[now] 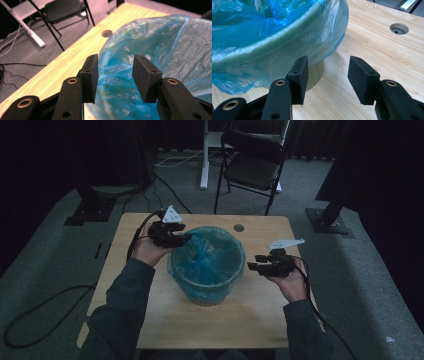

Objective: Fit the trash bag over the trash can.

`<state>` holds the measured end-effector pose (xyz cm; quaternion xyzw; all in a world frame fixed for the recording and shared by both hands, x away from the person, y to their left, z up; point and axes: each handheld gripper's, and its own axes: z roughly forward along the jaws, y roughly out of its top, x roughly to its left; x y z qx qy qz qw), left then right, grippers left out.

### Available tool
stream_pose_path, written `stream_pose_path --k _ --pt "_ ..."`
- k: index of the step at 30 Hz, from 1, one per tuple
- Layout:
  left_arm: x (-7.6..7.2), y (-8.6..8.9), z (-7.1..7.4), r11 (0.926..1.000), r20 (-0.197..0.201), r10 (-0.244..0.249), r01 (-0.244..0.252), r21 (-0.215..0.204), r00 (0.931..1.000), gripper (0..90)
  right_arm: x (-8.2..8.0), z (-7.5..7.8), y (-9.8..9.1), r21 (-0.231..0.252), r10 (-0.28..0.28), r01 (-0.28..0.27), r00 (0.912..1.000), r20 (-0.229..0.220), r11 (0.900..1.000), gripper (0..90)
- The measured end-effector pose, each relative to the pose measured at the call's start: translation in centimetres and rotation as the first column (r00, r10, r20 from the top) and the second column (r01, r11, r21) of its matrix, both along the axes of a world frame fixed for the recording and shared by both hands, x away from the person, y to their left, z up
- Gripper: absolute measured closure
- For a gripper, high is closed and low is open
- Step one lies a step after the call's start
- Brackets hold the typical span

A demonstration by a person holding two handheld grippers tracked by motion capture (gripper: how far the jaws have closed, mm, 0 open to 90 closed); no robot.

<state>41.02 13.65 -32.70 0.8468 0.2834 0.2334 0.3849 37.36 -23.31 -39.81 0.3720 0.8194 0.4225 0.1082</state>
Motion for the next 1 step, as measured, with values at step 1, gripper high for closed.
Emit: stream_pose_path --k 1 --pt "0.0 0.0 0.0 1.0 0.0 0.0 0.0 0.0 1.0 56.0 0.0 0.0 0.0 0.0 0.0 0.0 1.0 0.0 1.0 50.0"
